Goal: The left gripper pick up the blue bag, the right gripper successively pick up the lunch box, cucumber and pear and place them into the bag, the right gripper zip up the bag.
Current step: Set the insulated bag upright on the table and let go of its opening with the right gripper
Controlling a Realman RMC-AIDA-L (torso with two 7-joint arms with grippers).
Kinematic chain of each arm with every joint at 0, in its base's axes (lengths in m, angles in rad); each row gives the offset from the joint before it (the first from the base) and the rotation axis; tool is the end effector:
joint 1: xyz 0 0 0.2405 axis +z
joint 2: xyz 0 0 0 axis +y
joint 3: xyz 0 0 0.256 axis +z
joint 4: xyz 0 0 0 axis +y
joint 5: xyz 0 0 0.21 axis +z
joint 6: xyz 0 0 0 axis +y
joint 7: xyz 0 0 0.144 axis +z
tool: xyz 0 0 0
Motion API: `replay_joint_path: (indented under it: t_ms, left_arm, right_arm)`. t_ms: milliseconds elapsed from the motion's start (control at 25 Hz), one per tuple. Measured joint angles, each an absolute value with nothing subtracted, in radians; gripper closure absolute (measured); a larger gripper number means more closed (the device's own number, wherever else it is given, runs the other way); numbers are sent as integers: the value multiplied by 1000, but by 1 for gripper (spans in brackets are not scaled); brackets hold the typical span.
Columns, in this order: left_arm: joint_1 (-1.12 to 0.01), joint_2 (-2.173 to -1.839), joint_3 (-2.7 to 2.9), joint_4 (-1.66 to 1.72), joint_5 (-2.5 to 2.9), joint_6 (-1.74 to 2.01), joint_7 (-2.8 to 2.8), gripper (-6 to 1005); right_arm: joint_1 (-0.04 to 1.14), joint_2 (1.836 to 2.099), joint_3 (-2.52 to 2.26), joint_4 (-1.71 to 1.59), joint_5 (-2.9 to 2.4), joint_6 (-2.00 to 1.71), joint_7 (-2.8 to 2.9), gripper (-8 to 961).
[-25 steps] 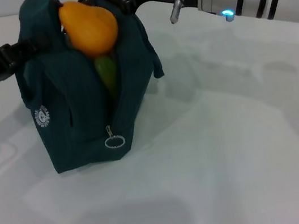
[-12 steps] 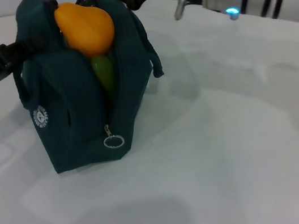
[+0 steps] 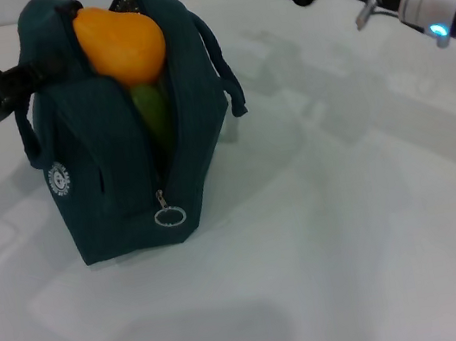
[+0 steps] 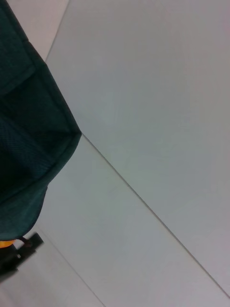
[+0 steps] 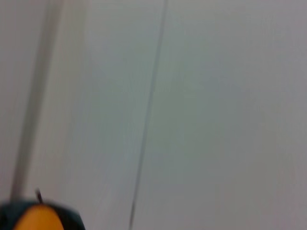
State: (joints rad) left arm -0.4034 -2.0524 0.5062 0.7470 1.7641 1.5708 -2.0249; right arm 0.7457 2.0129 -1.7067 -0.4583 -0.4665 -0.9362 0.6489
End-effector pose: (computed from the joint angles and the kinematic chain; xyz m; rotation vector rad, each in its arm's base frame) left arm -0.2942 0.3245 0.0760 -2.1084 -1.4204 -1.1998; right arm 0.1442 0.4251 -0.0368 -2.2729 0.0820 0.9059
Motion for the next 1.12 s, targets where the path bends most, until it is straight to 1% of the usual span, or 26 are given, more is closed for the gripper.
replay_joint_path:
  t_ms: [160, 360, 560, 840, 1120]
  left_arm:
    - [-407, -2052, 506, 747, 1764, 1571, -2025, 901]
    - [-411, -2053, 506, 747, 1764, 1570, -2025, 901]
    - [-417, -2057, 508, 747, 1764, 1566, -2025, 901]
    - [-422, -2061, 508, 747, 1764, 1564, -2025, 900]
    - [-429, -2062, 510, 745, 1764, 1562, -2025, 900]
  right_arm:
    - [728, 2020, -1717, -454, -516, -877, 640, 271]
    - [738, 2028, -1768, -454, -554, -831, 656, 175]
    - [762, 2028, -1785, -433, -555, -792, 689, 177]
    - [846, 2028, -1817, -344, -544, -786, 731, 181]
    - [897, 2028, -1854, -334, -543, -731, 758, 184]
